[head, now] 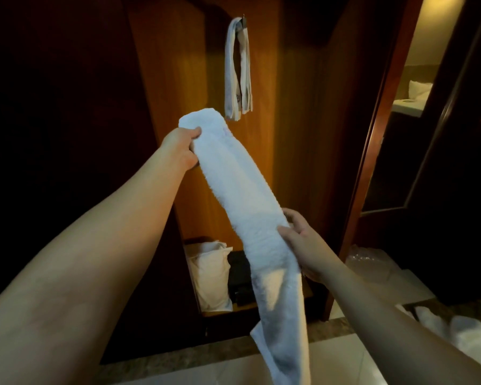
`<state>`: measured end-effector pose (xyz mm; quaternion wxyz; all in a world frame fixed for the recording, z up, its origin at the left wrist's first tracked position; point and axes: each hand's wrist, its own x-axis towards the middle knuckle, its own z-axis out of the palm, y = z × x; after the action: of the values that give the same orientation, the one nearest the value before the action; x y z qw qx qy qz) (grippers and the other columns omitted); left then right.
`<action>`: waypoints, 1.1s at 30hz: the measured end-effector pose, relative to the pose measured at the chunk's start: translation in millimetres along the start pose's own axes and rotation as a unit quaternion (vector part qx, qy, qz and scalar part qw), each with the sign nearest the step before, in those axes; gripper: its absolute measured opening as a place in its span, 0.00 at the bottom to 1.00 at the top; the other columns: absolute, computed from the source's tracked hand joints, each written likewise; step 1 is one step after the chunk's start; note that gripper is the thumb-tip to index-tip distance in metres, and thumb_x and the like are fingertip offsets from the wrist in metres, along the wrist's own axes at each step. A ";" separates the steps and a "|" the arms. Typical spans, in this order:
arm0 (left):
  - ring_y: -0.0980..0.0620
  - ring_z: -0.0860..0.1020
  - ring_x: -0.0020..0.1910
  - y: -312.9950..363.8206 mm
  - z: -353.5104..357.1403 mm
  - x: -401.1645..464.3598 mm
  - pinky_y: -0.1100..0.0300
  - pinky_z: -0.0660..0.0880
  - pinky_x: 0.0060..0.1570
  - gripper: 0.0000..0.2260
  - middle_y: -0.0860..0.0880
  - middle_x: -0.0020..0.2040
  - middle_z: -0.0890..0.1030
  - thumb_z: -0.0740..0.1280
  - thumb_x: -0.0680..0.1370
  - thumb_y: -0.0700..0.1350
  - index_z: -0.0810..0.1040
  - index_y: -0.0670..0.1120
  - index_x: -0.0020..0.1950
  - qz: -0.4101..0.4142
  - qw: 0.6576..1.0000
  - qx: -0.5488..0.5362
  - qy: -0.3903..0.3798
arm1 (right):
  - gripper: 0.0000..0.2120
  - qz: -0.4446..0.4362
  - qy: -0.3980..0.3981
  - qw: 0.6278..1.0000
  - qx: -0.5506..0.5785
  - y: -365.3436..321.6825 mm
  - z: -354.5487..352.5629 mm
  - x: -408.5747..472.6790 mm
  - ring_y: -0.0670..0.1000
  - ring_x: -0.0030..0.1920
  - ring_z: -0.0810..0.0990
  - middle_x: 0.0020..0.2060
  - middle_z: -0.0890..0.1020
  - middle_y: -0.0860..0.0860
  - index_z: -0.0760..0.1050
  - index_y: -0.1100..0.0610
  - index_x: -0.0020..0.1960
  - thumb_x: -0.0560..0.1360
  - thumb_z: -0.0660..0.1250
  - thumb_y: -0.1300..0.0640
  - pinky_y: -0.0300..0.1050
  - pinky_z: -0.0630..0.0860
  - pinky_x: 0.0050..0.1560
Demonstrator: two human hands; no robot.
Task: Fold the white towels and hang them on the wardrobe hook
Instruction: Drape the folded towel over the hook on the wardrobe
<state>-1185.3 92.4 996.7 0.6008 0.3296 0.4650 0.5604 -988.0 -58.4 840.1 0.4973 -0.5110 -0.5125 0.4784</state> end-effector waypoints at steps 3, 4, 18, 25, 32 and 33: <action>0.41 0.81 0.54 0.7 -2.0 4.4 0.42 0.78 0.59 0.24 0.40 0.56 0.79 0.69 0.78 0.34 0.69 0.40 0.73 0.004 1.000 -0.007 0.018 | 0.20 0.007 0.017 0.997 -0.081 3.9 0.3 8.7 0.39 0.47 0.80 0.52 0.76 0.37 0.63 0.43 0.74 0.83 0.58 0.43 0.33 0.74 0.39; 0.41 0.81 0.54 0.8 -2.0 5.1 0.43 0.78 0.59 0.24 0.40 0.58 0.79 0.69 0.78 0.34 0.69 0.39 0.73 0.007 1.000 -0.008 0.021 | 0.21 0.006 0.022 0.992 -0.120 2.8 1.0 8.5 0.38 0.47 0.79 0.50 0.77 0.37 0.66 0.44 0.72 0.82 0.58 0.40 0.34 0.72 0.40; 0.41 0.79 0.60 -13.6 7.3 3.2 0.45 0.76 0.61 0.24 0.39 0.65 0.77 0.67 0.80 0.36 0.65 0.40 0.76 -0.010 1.000 0.001 -0.022 | 0.36 0.168 -0.259 0.947 -0.088 4.8 -21.1 15.0 0.50 0.56 0.84 0.52 0.86 0.49 0.76 0.55 0.62 0.61 0.79 0.38 0.40 0.80 0.52; 0.44 0.81 0.57 -41.3 -9.0 31.0 0.49 0.77 0.61 0.18 0.41 0.55 0.81 0.65 0.83 0.46 0.70 0.40 0.71 -0.069 0.996 0.011 -0.050 | 0.44 0.115 -0.254 0.960 0.035 -5.0 -20.2 12.7 0.52 0.56 0.84 0.54 0.86 0.52 0.75 0.59 0.64 0.55 0.84 0.39 0.42 0.81 0.51; 0.50 0.79 0.36 -113.3 -28.4 22.5 0.53 0.76 0.40 0.29 0.30 0.53 0.80 0.57 0.81 0.65 0.76 0.40 0.64 -0.096 0.957 0.216 -0.169 | 0.39 0.052 -0.120 0.985 0.111 -36.2 -19.2 28.3 0.56 0.59 0.83 0.58 0.84 0.57 0.75 0.59 0.66 0.63 0.79 0.39 0.51 0.80 0.56; 0.50 0.78 0.38 -121.2 -26.3 11.0 0.54 0.76 0.44 0.28 0.36 0.48 0.82 0.57 0.81 0.65 0.77 0.42 0.61 -0.076 0.957 0.218 -0.174 | 0.35 0.053 -0.085 0.988 0.121 -41.7 -19.9 32.1 0.54 0.59 0.84 0.58 0.85 0.55 0.75 0.58 0.66 0.66 0.76 0.40 0.51 0.80 0.57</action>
<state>-1165.9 81.2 874.2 0.6268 0.5091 0.4875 0.3320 -969.6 -27.5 883.4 0.4837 -0.4314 -0.4634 0.6043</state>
